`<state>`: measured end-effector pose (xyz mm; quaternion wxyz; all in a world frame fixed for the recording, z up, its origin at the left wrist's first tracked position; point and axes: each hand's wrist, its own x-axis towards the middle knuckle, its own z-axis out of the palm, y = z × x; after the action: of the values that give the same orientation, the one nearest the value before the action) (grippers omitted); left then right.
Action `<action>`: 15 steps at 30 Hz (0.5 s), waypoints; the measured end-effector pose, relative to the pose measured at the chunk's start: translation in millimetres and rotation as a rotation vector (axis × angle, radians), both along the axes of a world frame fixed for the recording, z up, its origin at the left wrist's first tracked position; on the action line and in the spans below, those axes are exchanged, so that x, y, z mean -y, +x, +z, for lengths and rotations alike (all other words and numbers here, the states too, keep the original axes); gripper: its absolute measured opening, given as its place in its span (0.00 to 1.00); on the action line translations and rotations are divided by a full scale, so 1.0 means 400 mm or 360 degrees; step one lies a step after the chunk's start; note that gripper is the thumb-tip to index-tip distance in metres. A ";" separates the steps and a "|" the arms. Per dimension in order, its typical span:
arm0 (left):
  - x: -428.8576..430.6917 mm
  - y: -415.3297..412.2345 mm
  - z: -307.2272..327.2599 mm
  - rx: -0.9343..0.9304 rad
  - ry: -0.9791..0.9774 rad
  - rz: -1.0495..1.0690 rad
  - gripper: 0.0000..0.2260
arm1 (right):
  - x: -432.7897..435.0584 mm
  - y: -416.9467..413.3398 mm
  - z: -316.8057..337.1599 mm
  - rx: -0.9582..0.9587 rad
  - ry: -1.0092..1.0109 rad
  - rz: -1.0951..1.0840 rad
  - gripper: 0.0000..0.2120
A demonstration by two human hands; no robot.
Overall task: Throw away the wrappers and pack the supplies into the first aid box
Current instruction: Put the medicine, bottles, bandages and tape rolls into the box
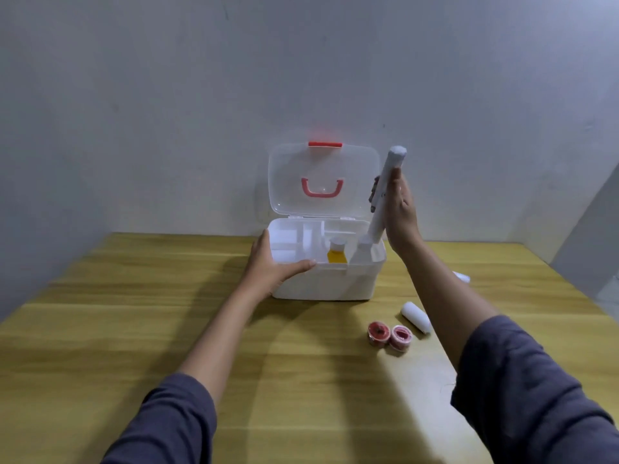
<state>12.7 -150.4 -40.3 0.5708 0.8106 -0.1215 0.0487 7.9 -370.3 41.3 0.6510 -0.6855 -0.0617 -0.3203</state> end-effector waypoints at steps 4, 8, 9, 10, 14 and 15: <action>-0.003 0.001 -0.005 0.0032 -0.0001 -0.0001 0.41 | 0.001 0.035 -0.052 -0.0117 -0.0179 0.0122 0.16; -0.002 0.002 -0.002 0.0033 0.0037 0.0009 0.38 | 0.019 0.030 -0.062 -0.0223 -0.0209 0.0184 0.12; -0.002 0.001 -0.002 0.0030 0.0045 0.0011 0.38 | 0.027 0.024 -0.064 -0.0259 -0.0218 0.0186 0.12; -0.002 0.002 -0.002 0.0025 0.0046 0.0015 0.39 | 0.034 0.018 -0.068 -0.0308 -0.0258 0.0186 0.13; -0.001 -0.001 0.004 0.0021 0.0039 0.0015 0.41 | 0.062 -0.004 -0.101 -0.0473 -0.0385 0.0213 0.15; -0.001 -0.003 0.005 0.0030 0.0041 0.0016 0.41 | 0.065 -0.009 -0.102 -0.0490 -0.0378 0.0211 0.15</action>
<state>11.3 -149.9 -38.2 0.5589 0.8180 -0.1234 0.0578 4.3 -396.1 0.7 0.5869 -0.7928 -0.0437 -0.1587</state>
